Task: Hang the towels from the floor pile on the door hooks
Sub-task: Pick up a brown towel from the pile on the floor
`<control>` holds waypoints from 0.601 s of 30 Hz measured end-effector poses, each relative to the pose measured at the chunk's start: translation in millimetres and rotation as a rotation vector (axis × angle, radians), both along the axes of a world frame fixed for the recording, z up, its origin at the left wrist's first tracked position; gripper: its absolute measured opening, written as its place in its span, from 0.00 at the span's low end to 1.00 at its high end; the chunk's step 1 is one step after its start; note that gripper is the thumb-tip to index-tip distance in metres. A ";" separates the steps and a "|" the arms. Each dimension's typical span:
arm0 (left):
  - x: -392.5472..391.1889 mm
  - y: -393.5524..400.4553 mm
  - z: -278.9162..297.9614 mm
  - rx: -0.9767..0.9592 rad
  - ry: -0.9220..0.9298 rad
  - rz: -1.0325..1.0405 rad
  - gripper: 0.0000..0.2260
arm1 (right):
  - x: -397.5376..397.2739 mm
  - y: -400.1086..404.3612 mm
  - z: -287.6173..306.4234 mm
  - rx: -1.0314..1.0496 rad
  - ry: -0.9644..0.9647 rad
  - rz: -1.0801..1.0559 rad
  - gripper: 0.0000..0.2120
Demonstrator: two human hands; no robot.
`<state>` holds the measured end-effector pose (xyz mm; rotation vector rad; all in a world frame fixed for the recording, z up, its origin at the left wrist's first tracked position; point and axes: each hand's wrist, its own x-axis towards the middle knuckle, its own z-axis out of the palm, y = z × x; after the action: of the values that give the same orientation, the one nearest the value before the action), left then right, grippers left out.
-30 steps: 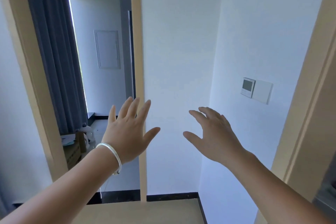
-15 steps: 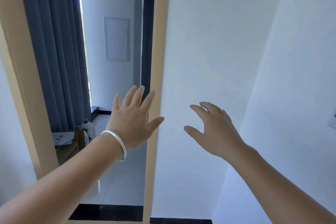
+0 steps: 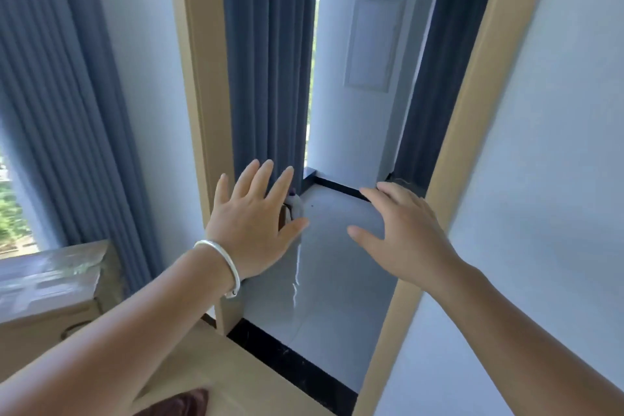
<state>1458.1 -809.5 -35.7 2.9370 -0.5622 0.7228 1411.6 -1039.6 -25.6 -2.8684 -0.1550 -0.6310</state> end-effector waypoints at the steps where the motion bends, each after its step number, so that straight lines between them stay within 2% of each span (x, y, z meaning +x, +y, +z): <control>1: 7.8 6.3 -4.3 0.003 0.012 0.041 0.34 | 18.7 2.9 -4.1 0.005 0.002 0.046 0.30; 9: 39.4 54.6 -46.9 -0.036 0.135 0.488 0.34 | 153.9 51.9 -42.2 -0.011 0.112 0.490 0.30; 18: 18.2 122.6 -111.5 -0.087 0.248 0.861 0.35 | 216.0 147.2 -111.6 -0.071 0.277 0.847 0.31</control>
<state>1476.3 -686.8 -147.2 3.0341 0.7765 0.3727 1627.6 -892.4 -137.2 -2.5425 -1.2590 -0.0569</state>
